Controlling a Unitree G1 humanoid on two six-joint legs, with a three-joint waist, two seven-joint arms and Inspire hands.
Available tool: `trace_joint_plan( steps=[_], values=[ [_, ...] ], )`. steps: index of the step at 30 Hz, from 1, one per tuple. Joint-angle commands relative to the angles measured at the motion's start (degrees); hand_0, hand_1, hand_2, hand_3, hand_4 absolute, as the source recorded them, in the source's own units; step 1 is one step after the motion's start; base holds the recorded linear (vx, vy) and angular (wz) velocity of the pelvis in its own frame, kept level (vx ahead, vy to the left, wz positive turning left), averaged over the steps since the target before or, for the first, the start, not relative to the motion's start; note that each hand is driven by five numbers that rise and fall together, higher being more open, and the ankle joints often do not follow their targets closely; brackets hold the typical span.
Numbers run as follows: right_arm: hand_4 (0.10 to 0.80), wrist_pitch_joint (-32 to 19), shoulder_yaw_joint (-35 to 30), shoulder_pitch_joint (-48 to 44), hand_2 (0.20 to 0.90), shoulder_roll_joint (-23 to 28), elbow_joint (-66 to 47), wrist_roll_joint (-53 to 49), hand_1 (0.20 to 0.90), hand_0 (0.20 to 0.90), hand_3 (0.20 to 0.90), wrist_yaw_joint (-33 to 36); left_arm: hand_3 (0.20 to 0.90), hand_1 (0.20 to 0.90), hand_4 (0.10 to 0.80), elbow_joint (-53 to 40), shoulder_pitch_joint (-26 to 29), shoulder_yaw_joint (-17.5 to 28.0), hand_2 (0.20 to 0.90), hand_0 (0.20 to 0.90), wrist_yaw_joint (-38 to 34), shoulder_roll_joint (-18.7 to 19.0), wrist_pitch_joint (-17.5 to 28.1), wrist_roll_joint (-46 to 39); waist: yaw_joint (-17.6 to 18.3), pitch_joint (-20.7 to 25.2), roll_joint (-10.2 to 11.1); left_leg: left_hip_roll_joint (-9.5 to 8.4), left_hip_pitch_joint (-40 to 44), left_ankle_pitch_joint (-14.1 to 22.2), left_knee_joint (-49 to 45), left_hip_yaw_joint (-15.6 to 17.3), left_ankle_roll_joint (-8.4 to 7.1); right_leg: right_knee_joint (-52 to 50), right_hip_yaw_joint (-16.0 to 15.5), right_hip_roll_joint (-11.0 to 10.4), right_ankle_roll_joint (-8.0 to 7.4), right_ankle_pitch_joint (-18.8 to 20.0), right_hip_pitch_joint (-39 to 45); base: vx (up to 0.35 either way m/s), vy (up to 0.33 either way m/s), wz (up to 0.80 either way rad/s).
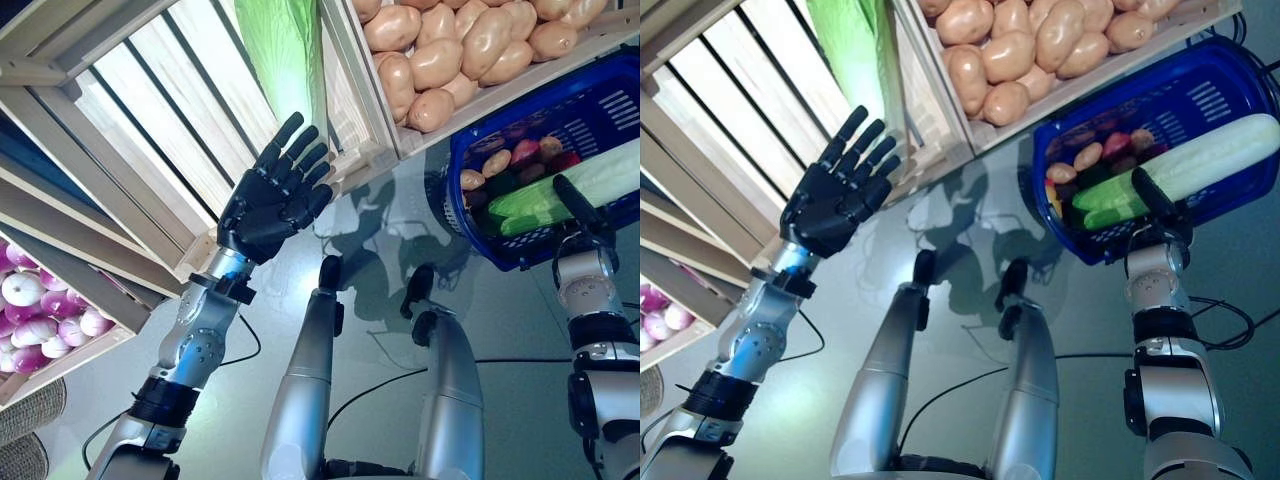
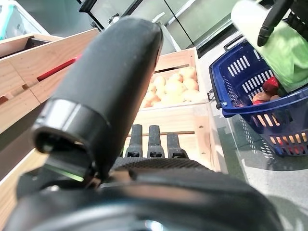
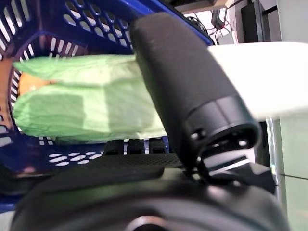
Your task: Put vegetables into the basket
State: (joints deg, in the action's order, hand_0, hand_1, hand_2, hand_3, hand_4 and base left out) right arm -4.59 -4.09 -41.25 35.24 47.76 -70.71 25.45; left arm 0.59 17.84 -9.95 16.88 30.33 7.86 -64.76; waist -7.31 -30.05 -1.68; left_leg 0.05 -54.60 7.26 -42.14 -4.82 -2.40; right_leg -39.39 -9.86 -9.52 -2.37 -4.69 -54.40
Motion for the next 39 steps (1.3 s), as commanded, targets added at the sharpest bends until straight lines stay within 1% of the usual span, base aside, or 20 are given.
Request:
trace_joint_plan(
  steps=[1, 4, 5, 6, 8, 9, 12, 14, 15, 16, 18, 20, 23, 26, 27, 30, 31, 34, 37, 39],
  values=[
    [0.800, -1.5, -1.4, -2.5, 0.900, 7.3, -0.3, 5.3, 0.900, 0.900, 0.900, 4.5, 0.900, 0.900, 0.800, -8.3, 1.7, 1.8, 0.900, 0.900, 2.7, 1.8, 2.9, 3.9, -0.6, 0.3, -1.3, -2.09, 2.6, -1.1, 5.6, 3.8, 2.65, -3.1, -3.0, 1.2, 0.90, -1.8, 3.7, 0.000, 0.000, 0.00],
    [0.800, -0.6, -0.9, -2.3, 0.900, 7.2, -0.5, 5.0, 0.900, 0.900, 0.900, 5.4, 0.900, 0.900, 0.800, -9.3, 2.1, 2.1, 0.900, 0.900, 3.5, 2.9, 5.3, 8.6, -0.6, 0.3, -1.6, -2.09, 2.6, -0.7, 4.5, 4.2, 2.51, -4.0, -2.9, 1.0, 0.95, -2.3, 3.6, -0.020, 0.034, -0.01],
    [0.800, -0.3, -0.7, -1.5, 0.900, 6.9, -0.5, 4.9, 0.900, 0.900, 0.900, 4.3, 0.900, 0.900, 0.800, -10.1, 2.9, 2.4, 0.900, 0.900, 1.1, 5.0, 9.1, 18.5, -0.4, 0.3, -1.8, -1.82, 2.8, -0.5, 4.3, 4.7, 2.56, -4.4, -2.8, 1.0, 1.06, -2.5, 3.7, -0.041, 0.072, -0.03],
    [0.800, -0.4, -0.1, -1.4, 0.900, 6.6, -0.6, 4.8, 0.900, 0.900, 0.900, 3.8, 0.900, 0.900, 0.800, -10.4, 4.0, 2.0, 0.900, 0.900, -0.3, 6.5, 10.2, 22.6, -0.3, 0.3, -2.0, -1.74, 2.8, -0.6, 4.1, 4.9, 2.54, -4.7, -2.6, 1.1, 1.10, -2.5, 3.7, 0.033, 0.066, -0.02],
    [0.800, 0.3, 0.8, -1.4, 0.900, 6.3, -0.3, 3.9, 0.900, 0.900, 0.900, 2.9, 0.900, 0.900, 0.800, -11.0, 6.3, 2.0, 0.900, 0.900, -3.0, 8.6, 10.3, 25.6, 0.2, 0.3, -2.2, -1.72, 4.0, 0.7, 3.4, 5.0, 2.18, -5.6, -1.6, 1.4, 0.70, -3.8, 4.5, 0.017, 0.077, -0.02],
    [0.800, 0.4, 0.8, -1.5, 0.900, 6.2, -0.2, 3.8, 0.900, 0.900, 0.900, 2.3, 0.900, 0.900, 0.800, -11.1, 7.6, 2.4, 0.900, 0.900, -4.2, 9.4, 10.2, 28.1, 0.3, 0.3, -2.3, -1.46, 3.2, -0.7, 3.8, 5.6, 2.40, -5.2, -2.1, 1.3, 1.22, -2.7, 3.8, -0.096, 0.106, -0.06],
    [0.800, -0.3, 1.6, 0.1, 0.900, 5.0, -0.3, 1.5, 0.900, 0.900, 0.900, -2.1, 0.900, 0.900, 0.800, -10.5, 11.5, 3.1, 0.900, 0.900, -11.3, 13.0, 10.0, 40.0, 1.3, 0.3, -2.7, -1.07, 3.3, -1.0, 3.5, 6.3, 2.24, -5.3, -1.3, 1.6, 1.18, -2.4, 3.8, -0.046, 0.101, -0.10],
    [0.800, -0.3, 2.2, 1.9, 0.900, 3.8, -2.3, 1.4, 0.900, 0.900, 0.900, -4.7, 0.900, 0.900, 0.800, -10.3, 13.0, 3.7, 0.900, 0.900, -14.0, 15.4, 9.8, 43.5, 1.9, 0.3, -2.6, -0.95, 4.0, -1.0, 3.6, 6.7, 2.29, -5.2, -0.7, 2.1, 1.15, -2.4, 4.1, -0.012, 0.075, -0.08],
    [0.800, -0.2, 2.3, 2.1, 0.900, 3.7, -2.5, 1.5, 0.900, 0.900, 0.900, -4.9, 0.900, 0.900, 0.800, -10.4, 13.1, 3.7, 0.900, 0.900, -14.2, 15.5, 9.8, 43.7, 1.9, 0.3, -2.6, -0.95, 4.0, -1.0, 3.7, 6.8, 2.29, -5.1, -0.6, 2.1, 1.14, -2.4, 4.1, -0.007, 0.072, -0.07],
    [0.800, 0.4, 2.7, 4.4, 0.900, 2.8, -5.2, 4.4, 0.900, 0.900, 0.900, -5.1, 0.900, 0.900, 0.800, -10.4, 13.5, 4.9, 0.900, 0.900, -16.4, 16.4, 9.9, 48.0, 2.4, 0.3, -2.5, -0.76, 4.5, -1.2, 4.1, 7.1, 2.14, -4.6, -0.4, 2.4, 1.06, -2.4, 4.5, -0.003, 0.052, -0.06],
    [0.800, 0.5, 3.4, 7.9, 0.900, 1.4, -9.3, 5.0, 0.900, 0.900, 0.900, -6.8, 0.900, 0.900, 0.800, -10.3, 13.7, 5.9, 0.900, 0.900, -18.1, 18.3, 10.4, 51.2, 3.1, 0.3, -2.2, -0.39, 5.3, -1.3, 4.6, 7.6, 2.23, -3.9, -0.1, 2.7, 1.03, -2.2, 5.2, -0.005, 0.069, -0.11],
    [0.800, -0.5, 4.8, 12.1, 0.900, -1.0, -13.6, 8.4, 0.900, 0.900, 0.900, -7.9, 0.900, 0.900, 0.800, -10.3, 13.9, 6.0, 0.900, 0.900, -22.1, 19.7, 10.3, 61.0, 4.0, 0.3, -1.9, -0.07, 6.1, -1.8, 5.5, 8.0, 2.10, -2.8, 0.6, 3.2, 0.97, -1.9, 6.0, -0.014, 0.084, -0.17],
    [0.800, -1.9, 6.3, 17.5, 0.900, -2.4, -21.2, 8.3, 0.900, 0.900, 0.900, -9.1, 0.900, 0.900, 0.800, -9.8, 14.9, 6.6, 0.900, 0.900, -26.0, 23.1, 7.9, 67.8, 5.7, 0.3, -1.5, 0.63, 7.9, -2.1, 6.9, 9.1, 1.99, -1.3, 1.2, 3.7, 0.86, -2.1, 7.5, -0.011, 0.087, -0.13],
    [0.800, -4.4, 6.6, 21.4, 0.900, -5.3, -25.9, 7.0, 0.900, 0.900, 0.900, -9.7, 0.900, 0.900, 0.800, -9.1, 15.0, 7.0, 0.900, 0.900, -29.5, 24.5, 6.7, 74.5, 6.5, 0.3, -1.2, 0.84, 8.6, -1.7, 7.2, 9.7, 1.93, -0.8, 1.8, 4.0, 0.78, -2.5, 8.3, -0.017, 0.046, -0.16],
    [0.800, -5.9, 7.5, 24.5, 0.900, -7.0, -29.6, 7.8, 0.900, 0.900, 0.900, -9.4, 0.900, 0.900, 0.800, -8.3, 14.9, 6.8, 0.900, 0.900, -31.4, 25.9, 5.5, 78.1, 7.3, 0.3, -1.0, 0.88, 9.1, -1.7, 7.7, 10.1, 1.97, -0.2, 2.1, 4.2, 0.71, -2.5, 8.6, -0.027, 0.071, -0.15],
    [0.800, -6.1, 8.6, 27.8, 0.900, -8.5, -32.1, 10.0, 0.900, 0.900, 0.900, -9.0, 0.900, 0.900, 0.800, -8.1, 14.5, 6.3, 0.900, 0.900, -30.3, 27.2, 4.3, 82.6, 8.0, 0.3, -1.0, 0.96, 9.6, -1.8, 8.0, 10.5, 1.84, 0.6, 2.5, 4.3, 0.60, -2.4, 9.2, -0.009, 0.079, -0.12],
    [0.800, -5.6, 9.6, 29.5, 0.900, -8.7, -32.9, 11.8, 0.900, 0.900, 0.900, -8.7, 0.900, 0.900, 0.800, -8.0, 14.6, 5.5, 0.900, 0.900, -29.9, 28.6, 3.0, 86.2, 8.5, 0.3, -1.0, 1.14, 9.6, -1.9, 8.3, 10.9, 1.75, 1.3, 2.7, 4.2, 0.55, -2.2, 9.4, 0.001, 0.074, -0.22],
    [0.800, -3.8, 11.7, 31.6, 0.900, -8.7, -33.3, 14.4, 0.900, 0.900, 0.900, -8.1, 0.900, 0.900, 0.800, -7.5, 15.0, 3.5, 0.900, 0.900, -30.9, 30.5, 0.6, 89.7, 9.3, 0.3, -1.0, 1.49, 9.7, -2.4, 9.1, 11.5, 1.55, 2.7, 3.2, 4.2, 0.46, -1.7, 9.5, 0.005, 0.045, -0.12],
    [0.800, -4.3, 13.4, 32.8, 0.900, -8.2, -31.7, 15.1, 0.900, 0.900, 0.900, -9.2, 0.900, 0.900, 0.800, -6.9, 15.4, 0.6, 0.900, 0.900, -32.4, 32.9, -2.5, 100.4, 9.7, 0.3, -1.1, 1.33, 10.2, -3.1, 10.8, 12.0, 1.18, 5.3, 3.2, 3.9, 0.27, -0.9, 10.3, -0.001, 0.029, -0.07],
    [0.800, -5.2, 14.5, 32.9, 0.900, -7.5, -31.7, 16.4, 0.900, 0.900, 0.900, -8.9, 0.900, 0.900, 0.800, -6.6, 16.4, -1.5, 0.900, 0.900, -33.2, 34.1, -4.3, 104.3, 9.8, 0.3, -1.1, 1.32, 10.2, -3.2, 11.3, 12.3, 1.11, 6.1, 3.1, 3.7, 0.33, -0.8, 10.3, -0.017, 0.031, -0.09]
  ],
)
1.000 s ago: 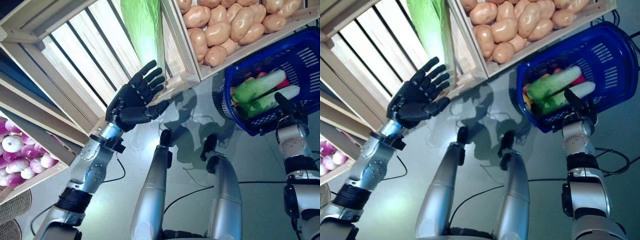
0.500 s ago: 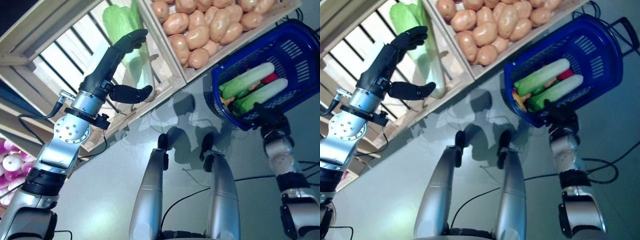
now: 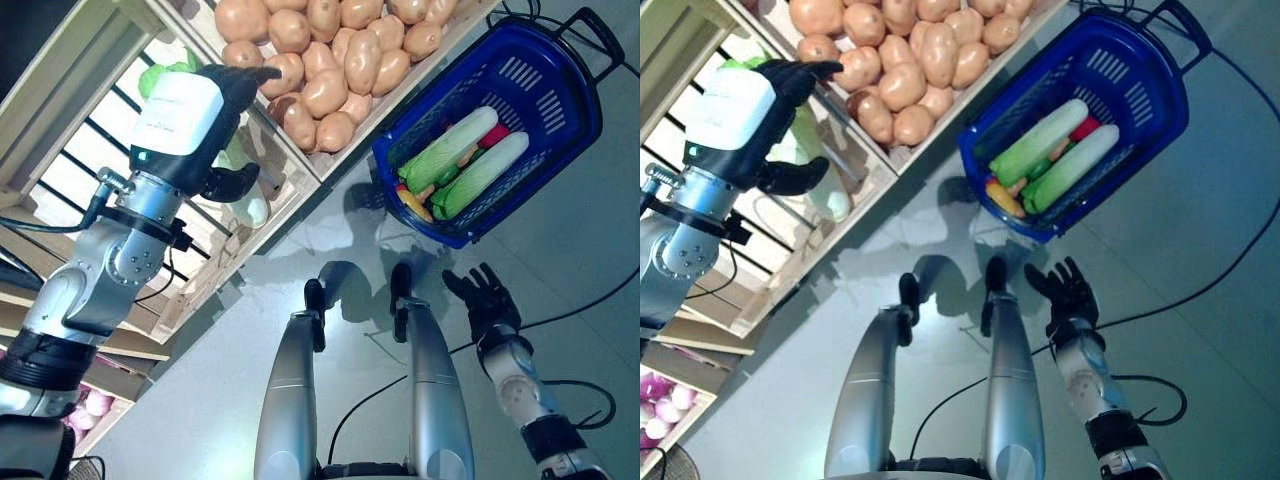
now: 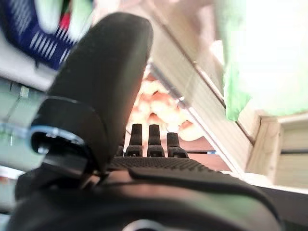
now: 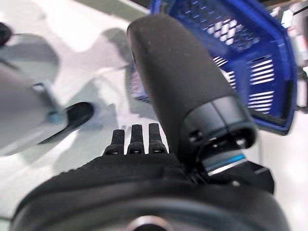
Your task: Put vegetables into the basket
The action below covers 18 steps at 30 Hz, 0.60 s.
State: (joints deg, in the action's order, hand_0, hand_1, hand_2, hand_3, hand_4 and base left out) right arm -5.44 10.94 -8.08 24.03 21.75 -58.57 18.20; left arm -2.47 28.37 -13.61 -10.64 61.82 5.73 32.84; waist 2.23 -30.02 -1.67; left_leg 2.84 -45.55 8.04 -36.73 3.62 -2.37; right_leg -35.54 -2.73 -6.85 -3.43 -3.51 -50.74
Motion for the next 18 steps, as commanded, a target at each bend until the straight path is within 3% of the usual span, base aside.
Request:
trace_joint_plan(
  steps=[1, 10, 18],
  values=[
    [0.800, -4.6, -0.1, 0.0, 0.900, 3.9, -5.6, 4.7, 0.900, 0.900, 0.900, -1.5, 0.900, 0.900, 0.800, -2.7, 5.9, 1.0, 0.900, 0.900, -6.6, 3.2, -2.4, 6.3, 0.4, 0.2, -1.3, -1.49, 1.0, -4.0, 5.7, 4.0, 0.85, 2.2, -4.1, 0.8, 1.35, -1.9, 6.5, -0.010, 0.042, -0.05],
    [0.800, -7.1, 0.9, -1.2, 0.900, 6.0, -5.0, 7.3, 0.900, 0.900, 0.900, 1.0, 0.900, 0.900, 0.800, -0.3, 6.0, -4.8, 0.900, 0.900, -4.6, 6.7, -5.4, 10.3, 0.2, 0.2, -2.3, -1.00, 0.7, -3.8, 5.4, 4.7, 0.83, 1.8, -5.3, -0.8, 1.53, -2.3, 5.9, 0.005, 0.015, 0.03],
    [0.800, -6.9, -0.5, 0.1, 0.900, 5.9, -6.7, 9.4, 0.900, 0.900, 0.900, 3.0, 0.900, 0.900, 0.800, -1.4, -2.6, 1.3, 0.900, 0.900, -9.8, 6.5, -6.8, 13.6, -0.6, 0.2, -2.8, -0.96, 0.7, -3.3, 4.8, 4.4, 0.97, 0.7, -5.8, -1.5, 1.56, -2.8, 5.8, 0.012, 0.008, 0.06]
  ],
)
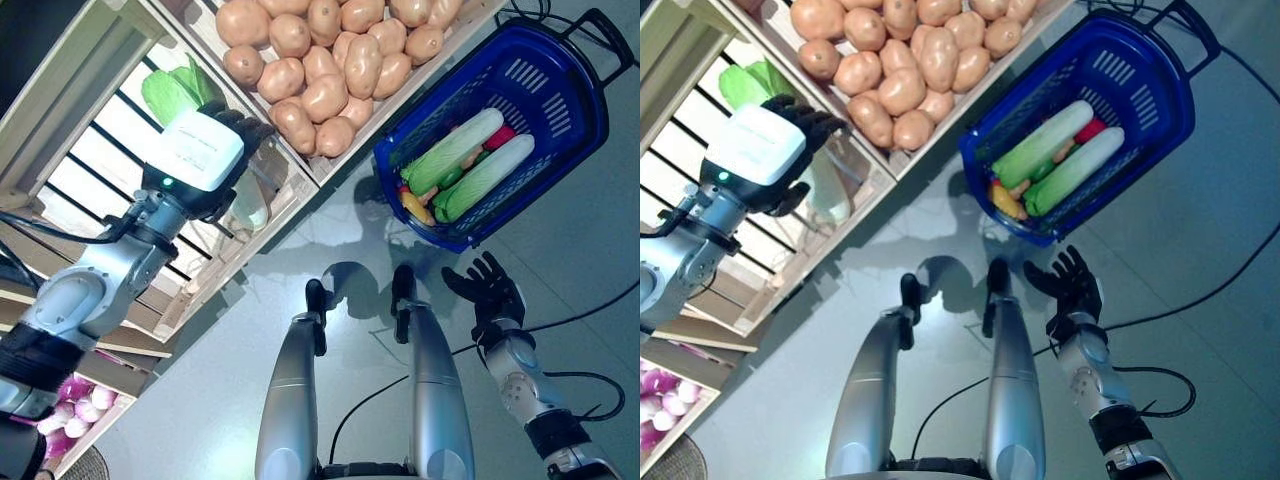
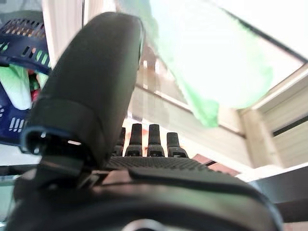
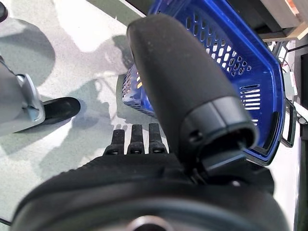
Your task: Put vegetables into the basket
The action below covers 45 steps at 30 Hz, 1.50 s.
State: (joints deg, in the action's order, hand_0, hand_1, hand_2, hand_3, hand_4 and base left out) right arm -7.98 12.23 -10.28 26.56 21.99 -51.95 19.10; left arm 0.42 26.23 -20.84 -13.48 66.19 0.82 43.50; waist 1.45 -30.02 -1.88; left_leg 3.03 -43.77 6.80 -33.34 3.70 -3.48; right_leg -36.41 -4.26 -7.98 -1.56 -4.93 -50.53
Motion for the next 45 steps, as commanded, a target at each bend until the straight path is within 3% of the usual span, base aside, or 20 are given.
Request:
trace_joint_plan(
  steps=[1, 7, 13, 15, 18, 30, 35, 45],
  values=[
    [0.800, -4.4, -1.8, 2.3, 0.900, 3.4, -7.0, 2.9, 0.900, 0.900, 0.900, 2.1, 0.900, 0.900, 0.800, -4.4, -0.8, 8.7, 0.900, 0.900, -7.0, 2.1, -1.9, 3.1, 0.2, 0.2, -2.6, -1.15, -1.1, -2.1, 1.4, 4.4, 2.07, 1.5, -4.3, -0.4, -0.31, -1.4, 5.6, 0.000, 0.000, 0.00],
    [0.800, -5.1, -2.8, 4.1, 0.900, 1.9, -8.6, 1.8, 0.900, 0.900, 0.900, 2.3, 0.900, 0.900, 0.800, -7.2, -9.0, 16.2, 0.900, 0.900, -15.8, -0.3, -3.4, 9.3, -1.0, 0.2, -3.1, -1.68, -1.4, -2.2, 1.7, 3.8, 2.08, 1.2, -5.0, -1.0, -0.25, -1.6, 5.2, 0.009, -0.007, 0.06],
    [0.800, -5.8, -3.1, 4.2, 0.900, 1.4, -9.9, 2.4, 0.900, 0.900, 0.900, 3.1, 0.900, 0.900, 0.800, -7.1, -13.2, 17.7, 0.900, 0.900, -17.9, -2.0, -3.8, 13.9, -1.4, 0.2, -3.3, -1.91, -1.7, -2.4, 2.0, 3.4, 1.91, 0.9, -5.3, -1.2, -0.28, -1.7, 4.8, 0.000, -0.002, 0.01],
    [0.800, -4.8, -3.4, 4.1, 0.900, 1.6, -10.4, -1.8, 0.900, 0.900, 0.900, 1.7, 0.900, 0.900, 0.800, -7.1, -13.6, 17.3, 0.900, 0.900, -15.9, -1.8, -2.7, 18.2, -1.3, 0.2, -3.3, -1.69, -1.8, -2.7, 2.1, 3.4, 1.77, 1.0, -5.4, -1.2, -0.34, -1.6, 4.7, 0.000, 0.000, 0.00],
    [0.800, -5.0, -3.3, 3.3, 0.900, 2.3, -9.9, -3.5, 0.900, 0.900, 0.900, 1.0, 0.900, 0.900, 0.800, -7.6, -12.1, 15.1, 0.900, 0.900, -12.8, -0.1, -4.6, 19.7, -1.0, 0.2, -3.2, -1.21, -2.3, -3.1, 2.2, 3.5, 1.69, 0.9, -5.3, -1.1, -0.24, -1.5, 4.3, 0.000, 0.000, 0.00],
    [0.800, -4.2, -1.0, 0.4, 0.900, 4.6, -7.8, -2.0, 0.900, 0.900, 0.900, 2.4, 0.900, 0.900, 0.800, -5.2, 0.9, 4.9, 0.900, 0.900, -3.2, 5.4, 0.0, 20.1, 0.2, 0.2, -3.4, -0.26, -2.3, -4.0, 2.5, 4.1, 1.33, 0.7, -4.8, -0.9, -0.51, -0.9, 3.9, 0.000, 0.000, 0.00],
    [0.800, -4.7, 0.2, -0.3, 0.900, 4.8, -6.3, -2.3, 0.900, 0.900, 0.900, 1.8, 0.900, 0.900, 0.800, -2.3, 5.5, 0.3, 0.900, 0.900, -1.9, 6.0, -0.2, 18.9, 0.7, 0.2, -3.2, 0.15, -2.2, -4.1, 2.4, 4.4, 1.24, 1.0, -4.5, -0.9, -0.47, -0.9, 4.1, 0.000, 0.000, 0.00],
    [0.800, -4.4, 0.9, -1.7, 0.900, 5.2, -4.7, -3.3, 0.900, 0.900, 0.900, 2.3, 0.900, 0.900, 0.800, 1.4, 8.5, -4.1, 0.900, 0.900, 3.8, 5.6, 1.6, 17.4, 1.0, 0.2, -3.0, 0.88, -3.1, -4.1, 1.9, 4.8, 1.22, 0.8, -4.1, -0.9, -0.45, -0.7, 3.2, 0.000, 0.000, 0.00]
  ],
)
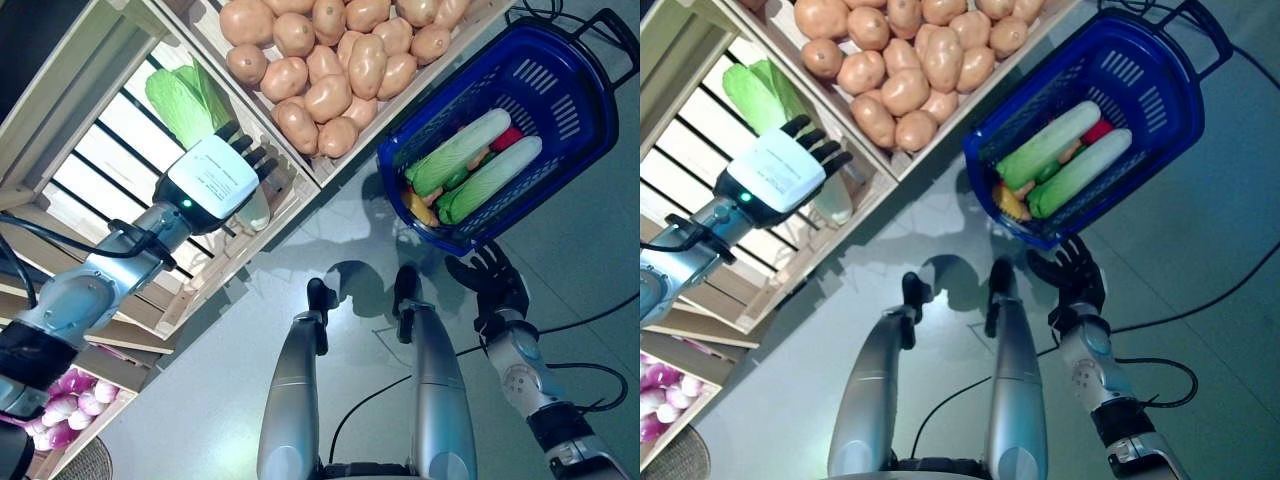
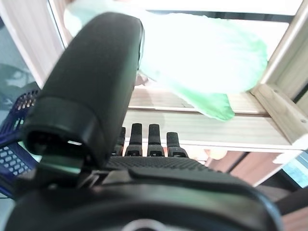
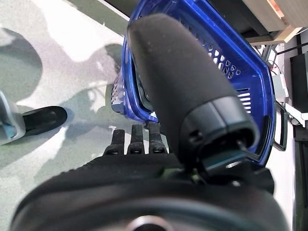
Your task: Put vegetables into the basket
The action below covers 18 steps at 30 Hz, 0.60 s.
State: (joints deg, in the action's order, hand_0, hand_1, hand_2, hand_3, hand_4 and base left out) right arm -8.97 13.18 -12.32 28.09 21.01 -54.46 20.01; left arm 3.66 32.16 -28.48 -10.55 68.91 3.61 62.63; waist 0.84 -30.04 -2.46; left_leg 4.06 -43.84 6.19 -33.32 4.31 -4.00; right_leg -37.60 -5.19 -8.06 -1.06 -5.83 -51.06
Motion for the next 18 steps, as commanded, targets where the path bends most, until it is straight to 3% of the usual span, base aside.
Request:
trace_joint_plan(
  steps=[1, 11, 18],
  values=[
    [0.800, -3.1, 0.0, 0.3, 0.900, 3.9, -3.8, -0.6, 0.900, 0.900, 0.900, 1.1, 0.900, 0.900, 0.800, -1.6, 2.9, 3.1, 0.900, 0.900, 1.7, 3.1, -1.1, -1.9, 1.7, 0.2, -2.4, -0.09, -3.1, -3.5, 2.0, 4.1, 1.72, 2.1, -3.1, -0.7, -0.98, 0.3, 3.6, 0.002, -0.001, -0.06],
    [0.800, -2.6, 0.4, -0.3, 0.900, 3.9, -3.1, -1.0, 0.900, 0.900, 0.900, 1.2, 0.900, 0.900, 0.800, 1.8, 3.9, 1.2, 0.900, 0.900, 2.6, 3.1, -0.6, -2.7, 1.7, 0.2, -2.3, 0.20, -3.3, -3.4, 1.8, 4.1, 1.83, 1.7, -3.1, -0.8, -1.01, 0.2, 3.3, 0.001, 0.000, -0.02],
    [0.800, -2.1, 1.4, -2.1, 0.900, 3.9, -2.6, -1.6, 0.900, 0.900, 0.900, 1.6, 0.900, 0.900, 0.800, 8.5, 5.3, -1.4, 0.900, 0.900, -6.3, 1.4, -4.0, -0.5, 2.2, 0.2, -2.0, 0.47, -3.8, -3.2, 0.9, 4.1, 1.65, 0.9, -2.5, -0.7, -1.01, 0.1, 2.8, 0.003, 0.009, 0.00]
  ],
)
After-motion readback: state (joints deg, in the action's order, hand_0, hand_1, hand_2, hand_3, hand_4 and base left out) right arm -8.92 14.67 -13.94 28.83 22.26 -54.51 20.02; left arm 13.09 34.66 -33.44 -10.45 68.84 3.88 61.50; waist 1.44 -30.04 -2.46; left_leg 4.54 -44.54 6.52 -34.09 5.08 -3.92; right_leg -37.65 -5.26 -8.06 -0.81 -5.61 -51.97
